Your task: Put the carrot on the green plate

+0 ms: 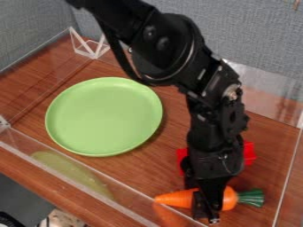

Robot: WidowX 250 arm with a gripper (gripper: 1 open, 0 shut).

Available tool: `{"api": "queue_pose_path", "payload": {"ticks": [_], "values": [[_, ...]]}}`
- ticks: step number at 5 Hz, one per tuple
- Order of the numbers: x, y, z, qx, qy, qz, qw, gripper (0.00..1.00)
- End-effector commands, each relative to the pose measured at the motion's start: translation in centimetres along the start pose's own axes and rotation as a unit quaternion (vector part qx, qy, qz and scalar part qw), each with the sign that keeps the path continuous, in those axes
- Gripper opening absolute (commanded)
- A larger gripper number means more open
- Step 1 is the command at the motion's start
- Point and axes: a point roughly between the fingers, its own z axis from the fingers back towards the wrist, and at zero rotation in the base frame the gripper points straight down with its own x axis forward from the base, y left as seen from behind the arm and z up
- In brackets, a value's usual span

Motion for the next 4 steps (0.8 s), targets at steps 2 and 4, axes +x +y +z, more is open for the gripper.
{"api": "queue_pose_path", "payload": {"ticks": [2,4], "values": [[-0.2,-0.1,0.54,0.003,0.002,0.001,1.0,0.0],[-0.43,0.1,0.92,0.002,0.01,-0.003,0.9999,0.0]]}}
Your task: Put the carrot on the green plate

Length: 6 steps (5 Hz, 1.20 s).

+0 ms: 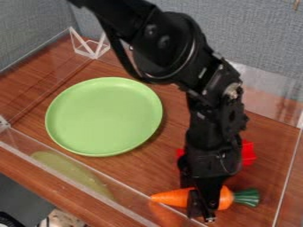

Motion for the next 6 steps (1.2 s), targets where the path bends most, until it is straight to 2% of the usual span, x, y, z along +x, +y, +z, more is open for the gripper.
{"api": "queue_pose_path", "payload": {"ticks": [1,5,6], "values": [[-0.1,0.2,0.7,0.004,-0.005,0.0,1.0,0.0],[-0.4,1.0,2.4,0.006,0.014,-0.006,0.9999,0.0],[-0.4,1.1,2.3,0.007,0.015,-0.007,0.9998,0.0]]}}
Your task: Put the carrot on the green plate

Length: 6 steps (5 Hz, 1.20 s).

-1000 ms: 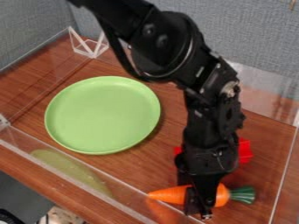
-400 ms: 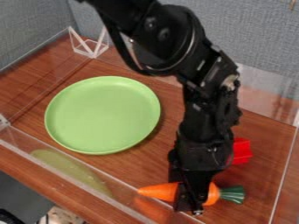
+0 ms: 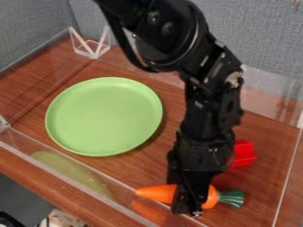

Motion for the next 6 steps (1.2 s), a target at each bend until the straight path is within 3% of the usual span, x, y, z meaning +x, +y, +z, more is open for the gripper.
{"api": "queue_pose_path", "payload": {"ticks": [1,6], "values": [[0.22,0.6,1.44,0.015,-0.021,0.002,0.9997,0.0],[-0.05,1.08,1.3,0.018,-0.013,-0.005,0.9998,0.0]]}}
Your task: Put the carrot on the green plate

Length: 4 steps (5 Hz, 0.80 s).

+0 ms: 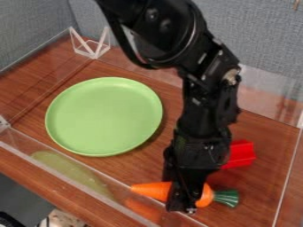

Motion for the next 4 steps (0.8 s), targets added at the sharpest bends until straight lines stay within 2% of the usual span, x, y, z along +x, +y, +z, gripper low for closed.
{"api": "queue_pose_path", "payload": {"ticks": [1,3,4], "values": [[0.34,0.69,0.96,0.015,-0.02,0.0,0.9997,0.0],[0.28,0.91,0.75,0.015,-0.018,-0.003,0.9997,0.0],[0.13,0.97,1.22,0.017,-0.014,-0.007,0.9997,0.0]]}}
